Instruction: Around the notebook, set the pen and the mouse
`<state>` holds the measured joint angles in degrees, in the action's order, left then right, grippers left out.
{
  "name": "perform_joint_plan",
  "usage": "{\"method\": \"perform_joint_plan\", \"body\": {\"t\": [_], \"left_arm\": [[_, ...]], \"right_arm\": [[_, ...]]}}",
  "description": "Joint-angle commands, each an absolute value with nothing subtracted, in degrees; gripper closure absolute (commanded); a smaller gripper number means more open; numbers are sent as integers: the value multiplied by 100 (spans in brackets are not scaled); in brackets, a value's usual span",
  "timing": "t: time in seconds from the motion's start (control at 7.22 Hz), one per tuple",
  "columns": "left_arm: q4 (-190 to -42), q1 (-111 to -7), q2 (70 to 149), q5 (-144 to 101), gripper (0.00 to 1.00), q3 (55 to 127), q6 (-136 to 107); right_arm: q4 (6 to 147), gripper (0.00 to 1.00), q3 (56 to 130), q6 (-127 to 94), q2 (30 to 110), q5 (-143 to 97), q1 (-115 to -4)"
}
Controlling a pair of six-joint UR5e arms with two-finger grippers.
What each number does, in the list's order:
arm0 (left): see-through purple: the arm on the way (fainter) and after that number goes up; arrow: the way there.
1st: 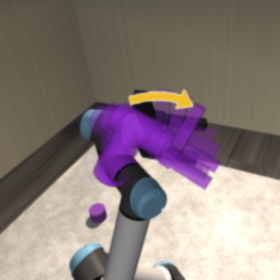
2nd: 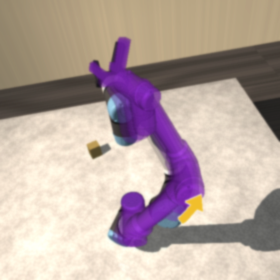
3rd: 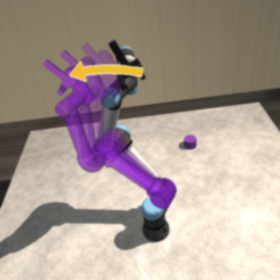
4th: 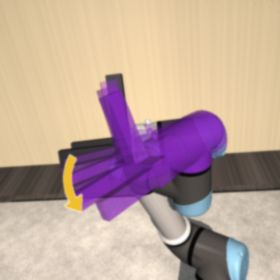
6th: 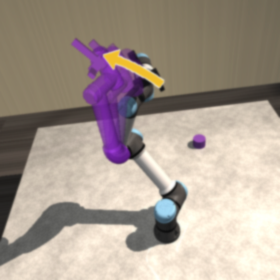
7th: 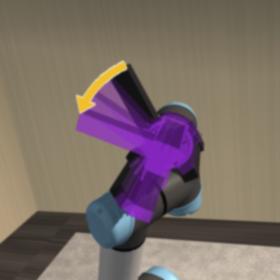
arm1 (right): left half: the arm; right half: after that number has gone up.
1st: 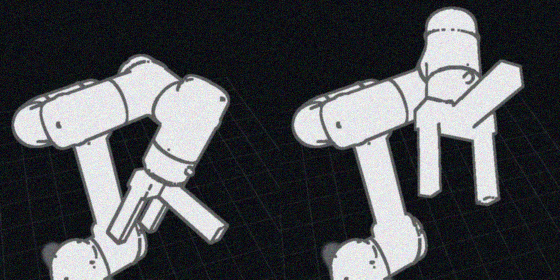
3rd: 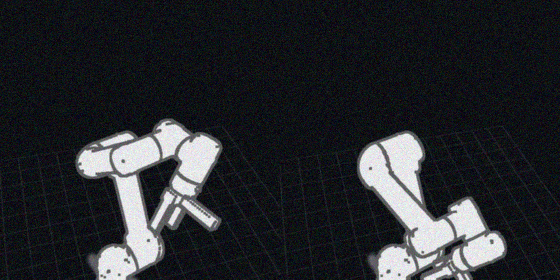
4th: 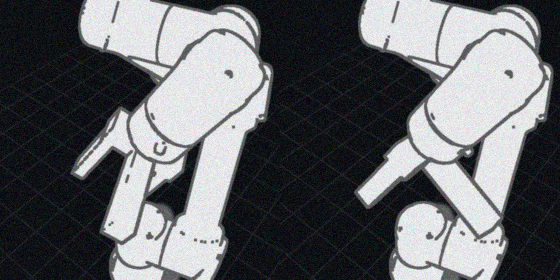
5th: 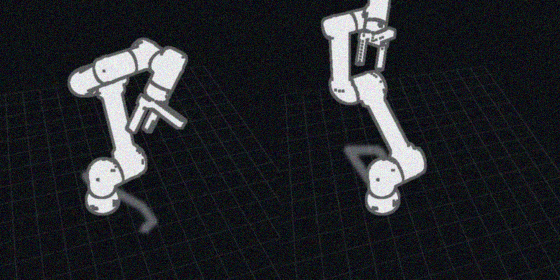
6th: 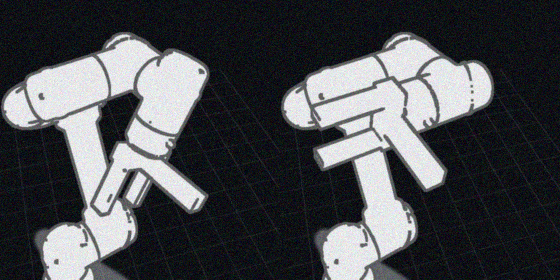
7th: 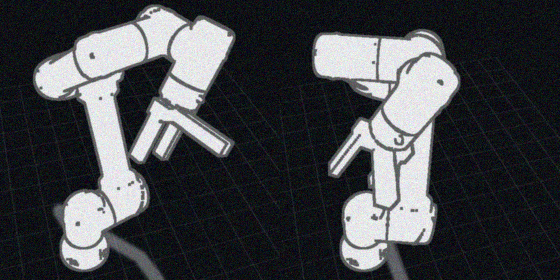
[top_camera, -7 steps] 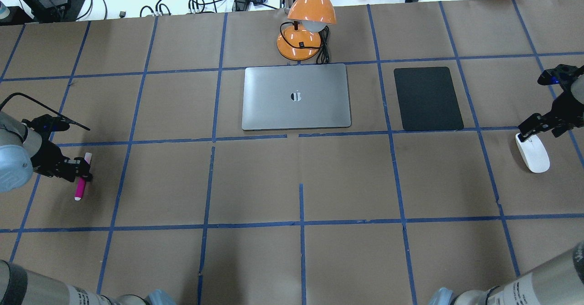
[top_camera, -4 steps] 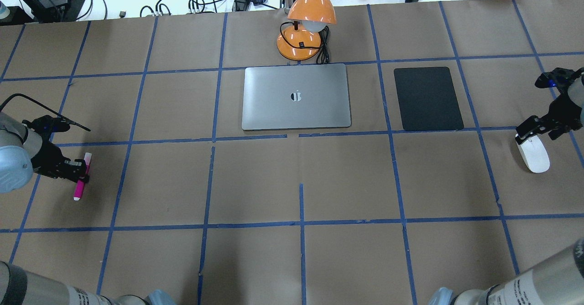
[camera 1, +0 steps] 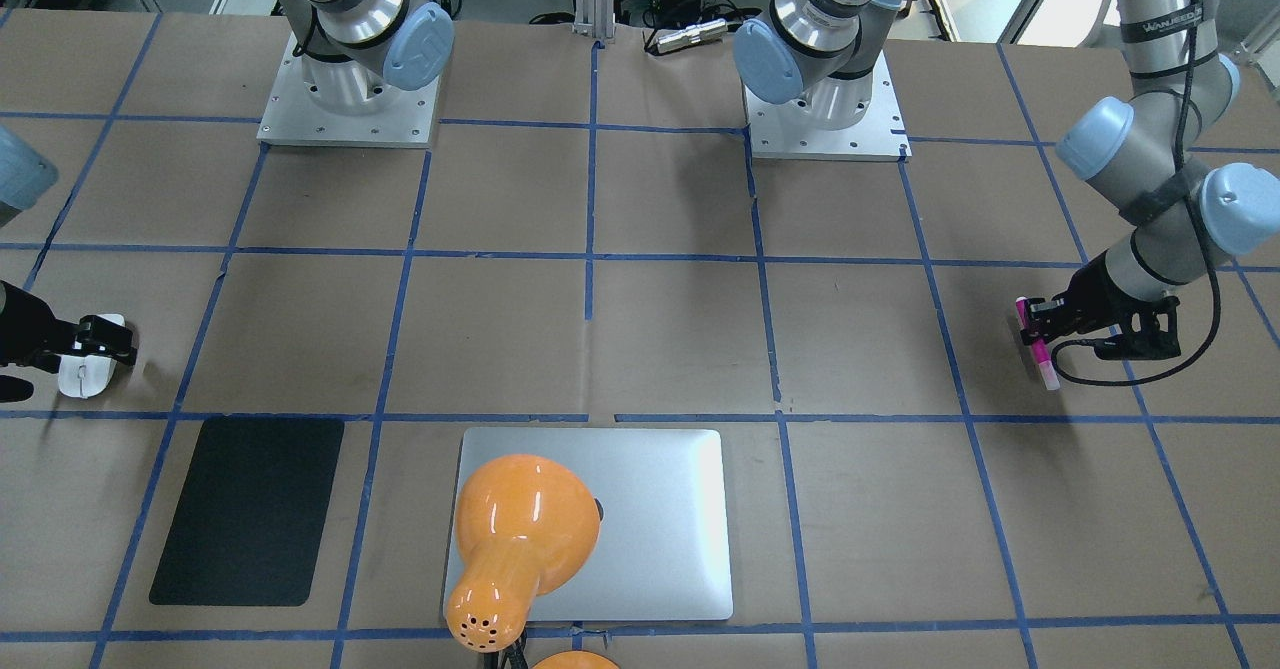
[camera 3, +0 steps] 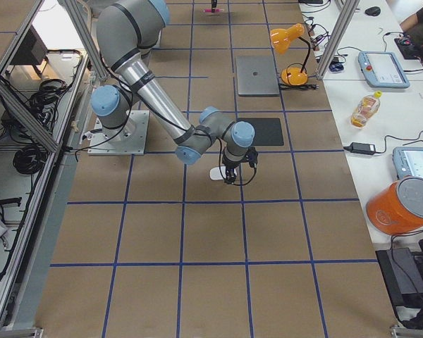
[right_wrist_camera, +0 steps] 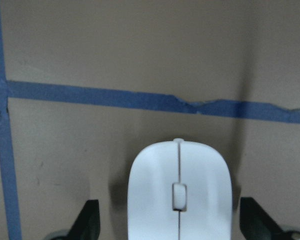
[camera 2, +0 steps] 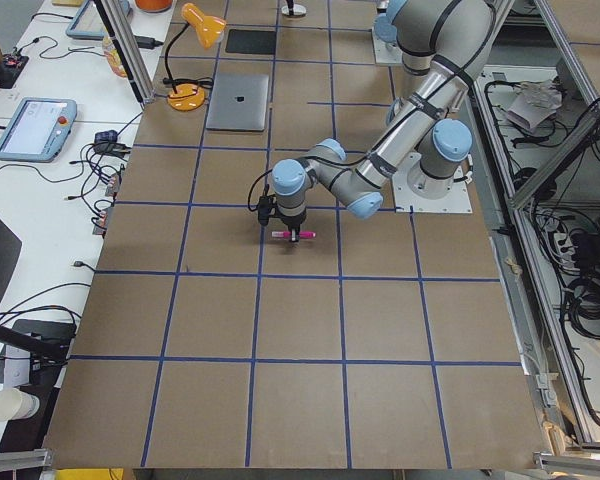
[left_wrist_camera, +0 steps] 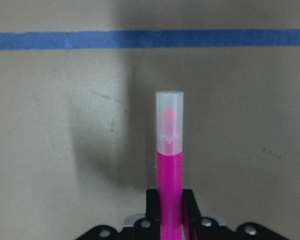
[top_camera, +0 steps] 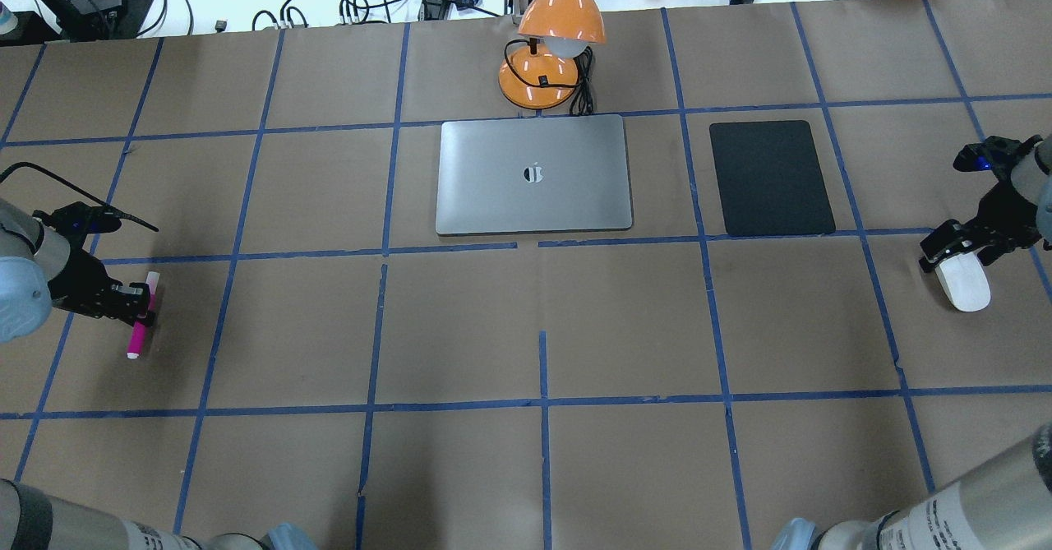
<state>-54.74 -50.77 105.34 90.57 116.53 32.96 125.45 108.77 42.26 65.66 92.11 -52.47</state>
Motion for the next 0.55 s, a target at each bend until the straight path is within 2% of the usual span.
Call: {"method": "perform_joint_plan", "body": {"t": [0.0,0.42], "left_arm": [[-6404,-5805,9934,9000,100,11610,1293],[-6521,-7360,9493,9035,100,11689,-1756]], "right_arm": [[12551,23,10872,4175,6609,9220,-5247],[12568,55,10855,4184,6609,9228,-5247]]}}
